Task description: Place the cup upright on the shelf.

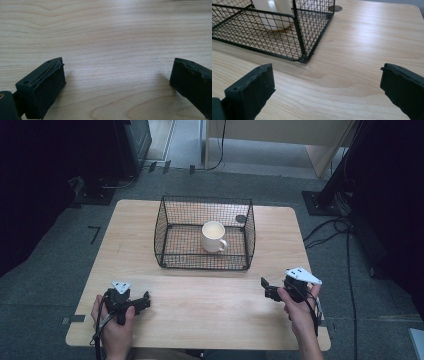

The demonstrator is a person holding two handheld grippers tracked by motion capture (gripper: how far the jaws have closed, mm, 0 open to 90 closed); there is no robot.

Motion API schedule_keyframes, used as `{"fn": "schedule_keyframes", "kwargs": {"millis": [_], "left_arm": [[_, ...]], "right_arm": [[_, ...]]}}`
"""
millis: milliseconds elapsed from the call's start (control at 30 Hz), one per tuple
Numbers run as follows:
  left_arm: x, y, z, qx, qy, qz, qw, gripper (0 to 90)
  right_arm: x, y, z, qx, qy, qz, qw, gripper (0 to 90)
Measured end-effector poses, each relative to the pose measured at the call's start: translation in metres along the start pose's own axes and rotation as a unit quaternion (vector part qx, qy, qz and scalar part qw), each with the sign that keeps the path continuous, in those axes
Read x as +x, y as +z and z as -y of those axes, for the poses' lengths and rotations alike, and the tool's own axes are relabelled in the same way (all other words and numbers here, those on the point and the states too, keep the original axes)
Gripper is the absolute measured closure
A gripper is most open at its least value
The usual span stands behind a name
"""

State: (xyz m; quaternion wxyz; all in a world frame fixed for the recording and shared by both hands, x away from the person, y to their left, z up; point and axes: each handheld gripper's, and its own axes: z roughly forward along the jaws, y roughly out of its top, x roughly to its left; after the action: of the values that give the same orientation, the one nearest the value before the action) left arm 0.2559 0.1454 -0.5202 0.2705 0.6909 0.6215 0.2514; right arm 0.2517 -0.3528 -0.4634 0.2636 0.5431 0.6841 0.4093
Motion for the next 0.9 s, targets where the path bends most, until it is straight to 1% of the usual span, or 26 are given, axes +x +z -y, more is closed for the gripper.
{"fn": "schedule_keyframes", "kwargs": {"millis": [33,233,467,567,633,667,767,867,900], "left_arm": [[0.0,0.0,0.0,0.0,0.0,0.0,1.0,0.0],[0.0,0.0,0.0,0.0,0.0,0.0,1.0,0.0],[0.0,0.0,0.0,0.0,0.0,0.0,1.0,0.0],[0.0,0.0,0.0,0.0,0.0,0.0,1.0,0.0],[0.0,0.0,0.0,0.0,0.0,0.0,1.0,0.0],[0.0,0.0,0.0,0.0,0.0,0.0,1.0,0.0],[0.0,0.0,0.0,0.0,0.0,0.0,1.0,0.0],[0.0,0.0,0.0,0.0,0.0,0.0,1.0,0.0],[0.0,0.0,0.0,0.0,0.0,0.0,1.0,0.0]], "right_arm": [[-0.003,-0.001,0.003,0.003,0.004,0.003,1.0,0.0],[-0.008,-0.002,0.012,0.009,0.007,0.01,0.9999,0.0],[-0.019,-0.005,0.026,0.021,0.018,0.023,0.9994,0.0],[-0.021,-0.006,0.03,0.025,0.02,0.024,0.9992,0.0],[-0.024,-0.007,0.034,0.028,0.022,0.028,0.999,0.0],[-0.027,-0.008,0.038,0.031,0.027,0.032,0.9986,0.0],[-0.029,-0.009,0.043,0.033,0.03,0.033,0.9984,0.0],[-0.033,-0.01,0.051,0.043,0.034,0.039,0.9977,0.0],[-0.036,-0.011,0.056,0.048,0.035,0.045,0.9972,0.0]]}}
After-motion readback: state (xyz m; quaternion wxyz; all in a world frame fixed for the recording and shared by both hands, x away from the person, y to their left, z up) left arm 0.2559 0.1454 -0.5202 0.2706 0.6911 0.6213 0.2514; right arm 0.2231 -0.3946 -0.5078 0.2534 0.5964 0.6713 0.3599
